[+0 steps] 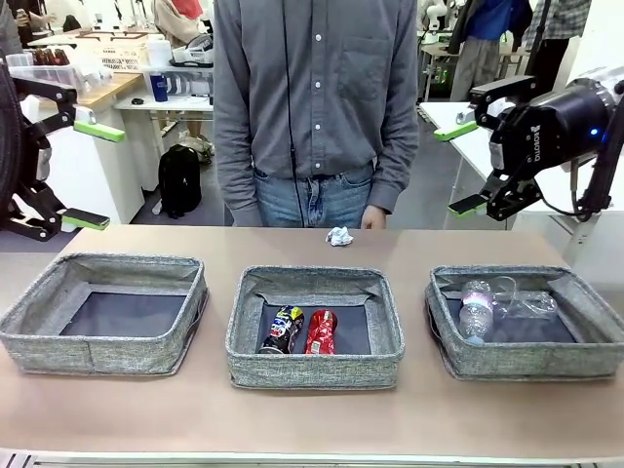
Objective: Sort the waste into the appropriate baskets.
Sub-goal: Pick up the waste item pointed out by the person.
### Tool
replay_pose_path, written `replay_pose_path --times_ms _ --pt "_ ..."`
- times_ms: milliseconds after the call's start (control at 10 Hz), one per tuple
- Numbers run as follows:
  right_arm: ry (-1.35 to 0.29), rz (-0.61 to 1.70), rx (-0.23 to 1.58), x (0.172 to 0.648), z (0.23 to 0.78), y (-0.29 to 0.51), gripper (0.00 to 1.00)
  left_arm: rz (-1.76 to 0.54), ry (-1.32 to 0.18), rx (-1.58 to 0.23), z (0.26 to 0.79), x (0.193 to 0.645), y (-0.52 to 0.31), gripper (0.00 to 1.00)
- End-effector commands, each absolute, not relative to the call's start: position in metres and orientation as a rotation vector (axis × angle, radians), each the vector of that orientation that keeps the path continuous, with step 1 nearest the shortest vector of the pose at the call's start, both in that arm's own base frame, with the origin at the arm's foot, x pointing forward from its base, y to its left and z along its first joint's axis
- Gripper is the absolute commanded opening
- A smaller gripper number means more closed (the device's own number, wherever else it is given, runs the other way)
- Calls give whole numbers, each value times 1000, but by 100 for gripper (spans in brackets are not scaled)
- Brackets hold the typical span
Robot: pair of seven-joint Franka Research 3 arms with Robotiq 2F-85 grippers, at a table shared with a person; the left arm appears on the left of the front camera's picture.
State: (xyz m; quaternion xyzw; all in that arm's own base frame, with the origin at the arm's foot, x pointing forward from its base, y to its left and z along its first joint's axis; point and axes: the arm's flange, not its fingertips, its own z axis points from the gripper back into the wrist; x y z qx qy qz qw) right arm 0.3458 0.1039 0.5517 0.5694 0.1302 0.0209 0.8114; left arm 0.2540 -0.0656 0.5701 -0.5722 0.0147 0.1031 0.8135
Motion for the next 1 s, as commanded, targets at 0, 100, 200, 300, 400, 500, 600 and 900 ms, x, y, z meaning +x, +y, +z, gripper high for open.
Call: replay_pose_path --times_ms 0,100,200,300,400,500,600,900 --pt "266 65 1245 346 554 105 100 199 22 -1243 568 252 -68 100" --pt "266 65 1245 346 554 105 100 199 22 -1243 568 252 -68 100" --pt "266 65 1245 346 554 105 100 199 22 -1243 568 252 -68 100" --pt "266 65 1245 346 554 105 100 199 22 -1243 568 252 -68 100" --pt "266 65 1245 346 554 105 100 199 22 -1243 568 252 -68 100" --pt "266 65 1245 346 554 105 100 199 22 -1243 568 252 -68 100" --pt "266 65 1245 346 554 105 100 199 22 -1243 568 252 -68 100" --pt "266 65 1245 346 554 105 100 199 22 -1243 568 252 -68 100"
